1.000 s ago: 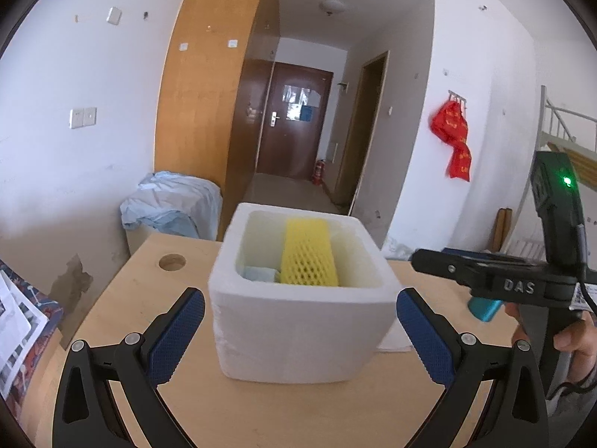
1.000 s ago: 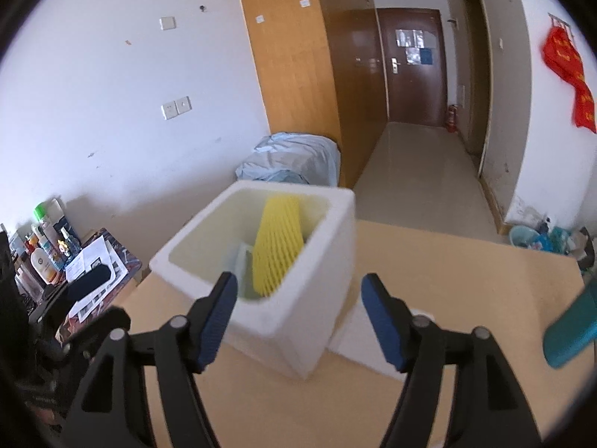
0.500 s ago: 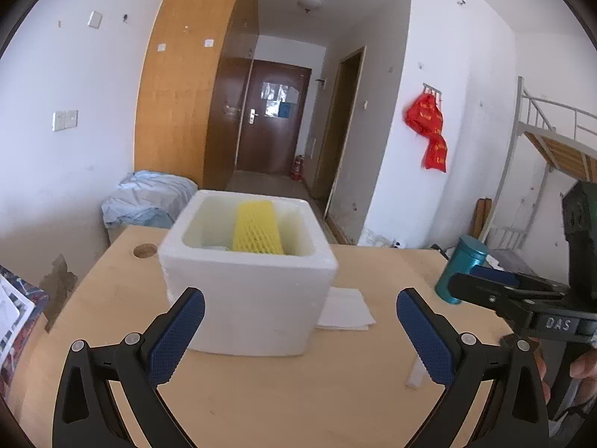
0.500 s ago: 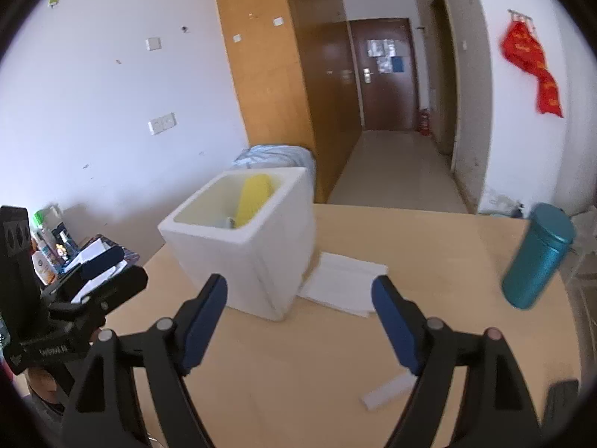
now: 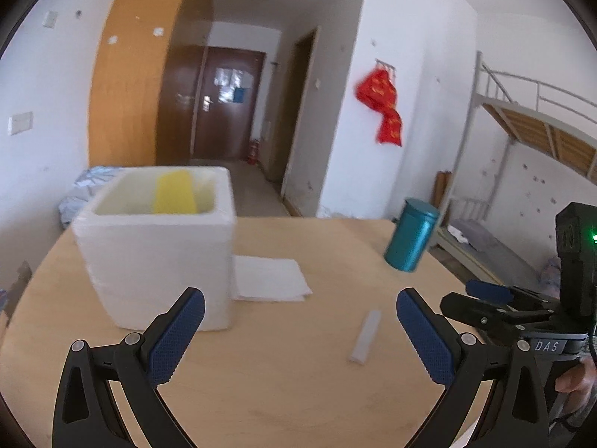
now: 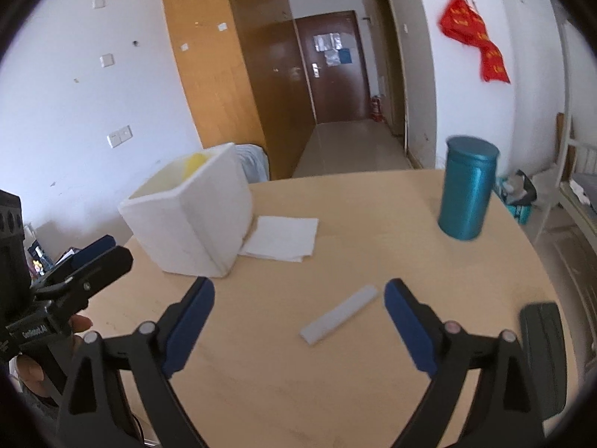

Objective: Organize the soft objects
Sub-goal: 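Withdraw both tools from the foam box back over the table, then move the left tool to the white paper towel while the right tool approaches the white foam tube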

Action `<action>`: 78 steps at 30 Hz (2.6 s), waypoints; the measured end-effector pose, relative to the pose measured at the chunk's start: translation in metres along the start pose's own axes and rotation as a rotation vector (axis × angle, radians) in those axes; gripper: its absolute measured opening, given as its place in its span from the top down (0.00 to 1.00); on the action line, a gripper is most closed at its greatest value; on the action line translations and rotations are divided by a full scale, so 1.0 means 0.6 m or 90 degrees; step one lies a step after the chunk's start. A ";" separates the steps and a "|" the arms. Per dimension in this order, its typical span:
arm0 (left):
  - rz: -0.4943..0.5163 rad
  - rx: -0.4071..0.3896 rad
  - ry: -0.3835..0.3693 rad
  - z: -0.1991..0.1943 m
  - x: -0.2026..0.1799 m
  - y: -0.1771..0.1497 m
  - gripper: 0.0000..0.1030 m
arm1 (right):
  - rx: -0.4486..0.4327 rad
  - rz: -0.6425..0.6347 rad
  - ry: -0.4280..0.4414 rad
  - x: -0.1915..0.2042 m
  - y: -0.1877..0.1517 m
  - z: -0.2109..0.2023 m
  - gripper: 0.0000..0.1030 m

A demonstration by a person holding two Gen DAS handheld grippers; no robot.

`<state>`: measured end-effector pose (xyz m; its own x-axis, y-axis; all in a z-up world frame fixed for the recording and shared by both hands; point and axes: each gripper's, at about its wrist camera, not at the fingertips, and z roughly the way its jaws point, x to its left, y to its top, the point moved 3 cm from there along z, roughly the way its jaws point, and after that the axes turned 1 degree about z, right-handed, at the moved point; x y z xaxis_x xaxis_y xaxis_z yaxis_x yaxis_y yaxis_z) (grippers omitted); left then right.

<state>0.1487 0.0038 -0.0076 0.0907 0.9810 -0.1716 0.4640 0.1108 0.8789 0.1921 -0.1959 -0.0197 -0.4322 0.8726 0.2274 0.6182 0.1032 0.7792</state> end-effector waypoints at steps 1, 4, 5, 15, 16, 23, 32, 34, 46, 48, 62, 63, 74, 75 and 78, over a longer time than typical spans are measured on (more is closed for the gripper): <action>0.002 0.005 -0.003 0.005 -0.004 -0.003 0.01 | 0.002 0.003 -0.002 -0.005 -0.003 0.002 0.08; 0.006 0.021 -0.027 0.022 -0.017 -0.007 0.01 | 0.005 0.009 -0.008 -0.018 -0.012 0.005 0.08; 0.009 0.025 -0.035 0.028 -0.023 -0.008 0.01 | 0.005 0.013 -0.006 -0.022 -0.015 0.006 0.08; 0.023 0.051 -0.069 0.075 -0.060 -0.019 0.01 | 0.017 0.034 -0.014 -0.051 -0.027 0.011 0.08; 0.023 0.054 -0.070 0.080 -0.062 -0.019 0.01 | 0.018 0.036 -0.013 -0.053 -0.027 0.012 0.08; 0.024 0.087 -0.050 0.123 -0.060 -0.020 0.01 | 0.040 0.047 -0.030 -0.075 -0.039 0.033 0.08; 0.035 0.116 -0.032 0.185 -0.058 -0.014 0.01 | 0.068 0.064 -0.037 -0.100 -0.052 0.062 0.08; 0.032 0.118 -0.031 0.198 -0.054 -0.010 0.01 | 0.077 0.063 -0.038 -0.101 -0.053 0.072 0.08; 0.026 0.132 -0.009 0.278 -0.022 -0.002 0.01 | 0.124 0.058 -0.028 -0.077 -0.056 0.148 0.08; 0.012 0.144 0.002 0.295 -0.010 -0.006 0.02 | 0.127 0.058 -0.024 -0.075 -0.055 0.153 0.08; 0.024 0.185 0.021 0.360 -0.009 -0.009 0.10 | 0.147 0.053 -0.040 -0.068 -0.062 0.173 0.08; 0.022 0.190 0.012 0.362 -0.011 -0.009 0.10 | 0.147 0.055 -0.039 -0.069 -0.063 0.171 0.08; 0.025 0.162 0.077 0.340 0.029 -0.009 0.11 | 0.140 0.049 -0.033 -0.060 -0.066 0.163 0.08; 0.018 0.156 0.083 0.334 0.035 -0.009 0.11 | 0.138 0.048 -0.033 -0.060 -0.065 0.163 0.08; -0.001 0.154 0.098 0.327 0.053 -0.008 0.11 | 0.139 0.049 -0.030 -0.066 -0.064 0.164 0.08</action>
<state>0.3221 0.0032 -0.1042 -0.0369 0.9955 -0.0875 0.6629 0.0899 0.7433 0.2502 -0.1874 -0.1162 -0.3509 0.9026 0.2493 0.7777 0.1327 0.6144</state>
